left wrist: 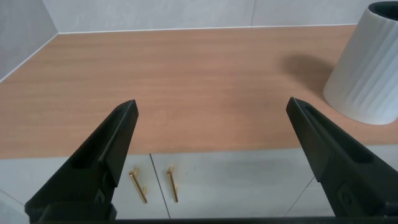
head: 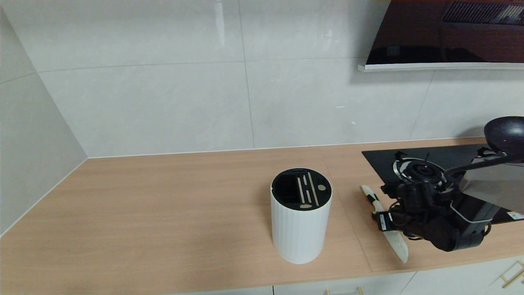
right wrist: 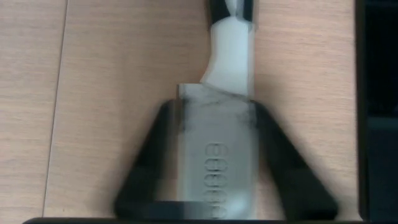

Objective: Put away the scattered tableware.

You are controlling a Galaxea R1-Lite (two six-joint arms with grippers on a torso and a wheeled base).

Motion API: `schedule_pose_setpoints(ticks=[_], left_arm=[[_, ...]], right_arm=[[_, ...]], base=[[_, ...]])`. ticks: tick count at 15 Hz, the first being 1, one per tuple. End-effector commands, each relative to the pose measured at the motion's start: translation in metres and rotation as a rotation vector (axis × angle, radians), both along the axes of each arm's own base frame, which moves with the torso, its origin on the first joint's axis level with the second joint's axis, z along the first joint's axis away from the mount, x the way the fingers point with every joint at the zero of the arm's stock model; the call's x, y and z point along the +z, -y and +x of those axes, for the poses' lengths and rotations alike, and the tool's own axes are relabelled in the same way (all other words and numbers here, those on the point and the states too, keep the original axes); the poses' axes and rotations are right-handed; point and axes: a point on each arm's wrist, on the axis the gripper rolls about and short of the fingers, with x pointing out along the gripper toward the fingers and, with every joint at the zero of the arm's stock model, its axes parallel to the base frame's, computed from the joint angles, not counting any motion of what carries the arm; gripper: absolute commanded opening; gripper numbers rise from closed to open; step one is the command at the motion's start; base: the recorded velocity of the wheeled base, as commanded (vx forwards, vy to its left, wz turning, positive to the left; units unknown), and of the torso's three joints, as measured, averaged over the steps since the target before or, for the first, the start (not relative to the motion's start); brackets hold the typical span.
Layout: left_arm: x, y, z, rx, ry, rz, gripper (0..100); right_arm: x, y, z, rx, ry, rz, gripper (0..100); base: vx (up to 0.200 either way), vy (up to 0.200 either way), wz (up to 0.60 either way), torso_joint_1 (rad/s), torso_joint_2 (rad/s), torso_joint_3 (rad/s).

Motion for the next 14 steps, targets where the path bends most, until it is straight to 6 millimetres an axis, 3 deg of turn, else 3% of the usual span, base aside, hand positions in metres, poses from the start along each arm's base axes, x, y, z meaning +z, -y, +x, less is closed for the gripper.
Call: schedule_pose_setpoints(ticks=[1,7,10,14], left_arm=[[0.0,0.0,0.0,0.001,0.0,0.0,100],[0.0,0.0,0.0,0.001,0.0,-0.001,100],[0.0,0.0,0.0,-0.001,0.0,0.005,100],[0.0,0.0,0.0,-0.001,0.003,0.003,100]], right_arm=[[-0.003,0.0,-0.001,0.001,-0.009,-0.001,0],[0.0,0.0,0.0,-0.014,0.003,-0.012,0],[0.034,0.001,-0.005,-0.018,0.087,0.003,0],[0.088,0.0,-0.028,-0.004,0.228,0.018,0]], base=[[0.0,0.0,0.0,0.0,0.0,0.0],[0.0,0.0,0.0,0.0,0.0,0.0],[0.0,0.0,0.0,0.0,0.0,0.0],[0.0,0.0,0.0,0.0,0.0,0.0]])
